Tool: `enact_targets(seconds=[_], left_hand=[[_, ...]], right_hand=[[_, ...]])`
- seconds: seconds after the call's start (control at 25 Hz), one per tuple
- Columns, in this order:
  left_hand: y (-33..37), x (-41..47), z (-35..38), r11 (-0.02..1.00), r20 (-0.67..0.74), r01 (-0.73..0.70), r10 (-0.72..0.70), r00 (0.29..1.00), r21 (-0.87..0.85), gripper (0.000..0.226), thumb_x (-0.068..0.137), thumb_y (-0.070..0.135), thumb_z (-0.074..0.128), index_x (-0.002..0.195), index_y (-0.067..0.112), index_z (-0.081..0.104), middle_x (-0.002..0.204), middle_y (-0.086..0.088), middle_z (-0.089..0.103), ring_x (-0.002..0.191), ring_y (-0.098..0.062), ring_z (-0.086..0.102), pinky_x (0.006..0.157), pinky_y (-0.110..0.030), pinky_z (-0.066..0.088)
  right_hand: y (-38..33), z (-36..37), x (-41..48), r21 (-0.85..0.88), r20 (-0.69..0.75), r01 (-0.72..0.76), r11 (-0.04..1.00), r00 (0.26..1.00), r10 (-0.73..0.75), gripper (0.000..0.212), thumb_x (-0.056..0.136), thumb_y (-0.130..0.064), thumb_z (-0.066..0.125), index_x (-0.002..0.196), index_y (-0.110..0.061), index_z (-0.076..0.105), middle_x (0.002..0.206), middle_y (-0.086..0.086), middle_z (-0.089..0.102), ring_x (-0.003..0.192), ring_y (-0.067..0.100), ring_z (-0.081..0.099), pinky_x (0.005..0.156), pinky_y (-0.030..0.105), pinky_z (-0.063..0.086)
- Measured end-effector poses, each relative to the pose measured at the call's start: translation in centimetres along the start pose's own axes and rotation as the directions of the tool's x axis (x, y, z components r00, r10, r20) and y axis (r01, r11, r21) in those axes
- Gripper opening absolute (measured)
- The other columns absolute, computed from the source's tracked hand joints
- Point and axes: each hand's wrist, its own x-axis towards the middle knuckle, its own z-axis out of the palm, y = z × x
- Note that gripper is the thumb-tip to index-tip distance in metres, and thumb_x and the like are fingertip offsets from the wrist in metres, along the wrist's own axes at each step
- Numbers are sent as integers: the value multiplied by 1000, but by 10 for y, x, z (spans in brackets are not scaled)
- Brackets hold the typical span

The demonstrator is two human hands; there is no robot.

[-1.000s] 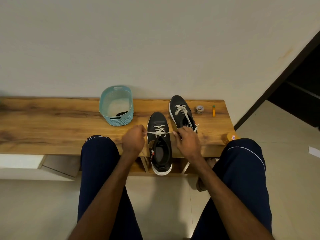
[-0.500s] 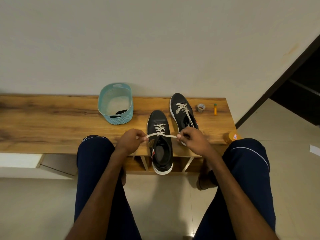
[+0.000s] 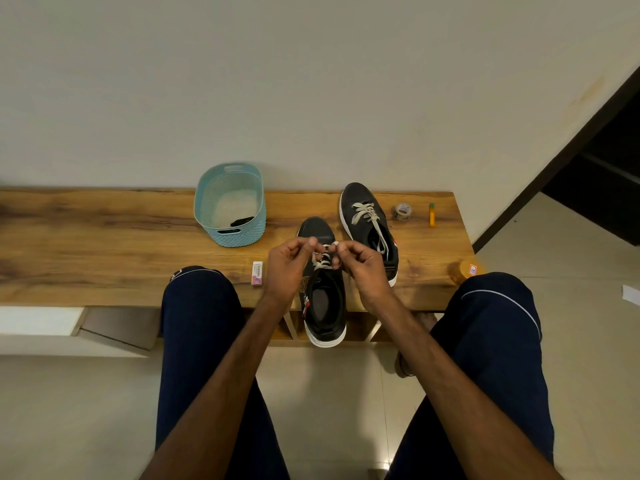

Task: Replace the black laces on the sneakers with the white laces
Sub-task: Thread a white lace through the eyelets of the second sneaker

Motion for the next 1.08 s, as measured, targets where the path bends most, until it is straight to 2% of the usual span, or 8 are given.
enact_targets(seconds=[0.12,0.28,0.32,0.4,0.52,0.76,0.92,1.08], left_hand=[[-3,0,2,999,-2,16,-16,1000,-43,17,99,17,56,97,11,71,91,-5,75,92,-23,70,87,-38,56],[4,4,-5,904,-125,203,-266,956,-375,33,103,31,48,78,12,57,61,1,54,59,-13,57,70,-35,58],[5,4,-7,937,-171,183,-241,955,-298,32,103,33,49,78,13,55,59,4,50,55,-11,53,64,-31,57],[2,3,-9,980,-163,101,-73,984,170,20,100,34,54,91,16,54,64,10,51,58,-10,52,49,-16,46],[-12,0,-9,613,128,-85,-26,991,786,18,99,36,55,110,21,53,85,10,61,74,-10,57,57,-21,37],[-5,2,-17,527,95,-56,-49,994,848,13,94,33,63,99,22,67,98,5,53,85,-8,48,66,-27,33],[-2,2,-15,419,55,-42,-20,998,907,12,94,32,63,100,23,67,106,2,55,94,-11,50,68,-28,35],[-8,5,-22,357,85,-66,-38,996,932,16,94,33,62,104,21,69,115,-1,52,109,-17,48,80,-33,43]], right_hand=[[1,5,0,95,-26,-52,994,998,55,21,100,-11,53,105,4,67,74,2,62,68,8,57,73,23,52],[2,-13,10,151,-208,-133,980,965,163,32,101,-24,55,72,-11,57,60,0,53,55,11,52,60,29,53],[3,-19,11,9,-227,-100,995,969,99,31,99,-19,57,69,-12,54,59,0,50,53,12,50,55,30,50],[8,-24,11,-387,-161,-12,922,985,-55,28,93,-7,61,69,-15,48,63,-2,48,58,14,50,57,34,48],[8,-19,9,-664,60,48,747,998,-11,18,91,-15,67,84,-19,50,76,-6,56,69,8,55,64,26,48],[4,-29,15,-872,267,219,437,962,51,16,91,-27,70,94,-11,65,99,5,57,93,19,55,83,38,48],[1,-32,14,-898,312,304,319,950,-27,17,94,-23,66,99,-7,70,100,8,53,96,22,53,77,28,36],[-2,-31,16,-932,219,209,297,976,2,16,94,-24,66,99,-10,71,105,4,50,100,17,46,83,29,36]])
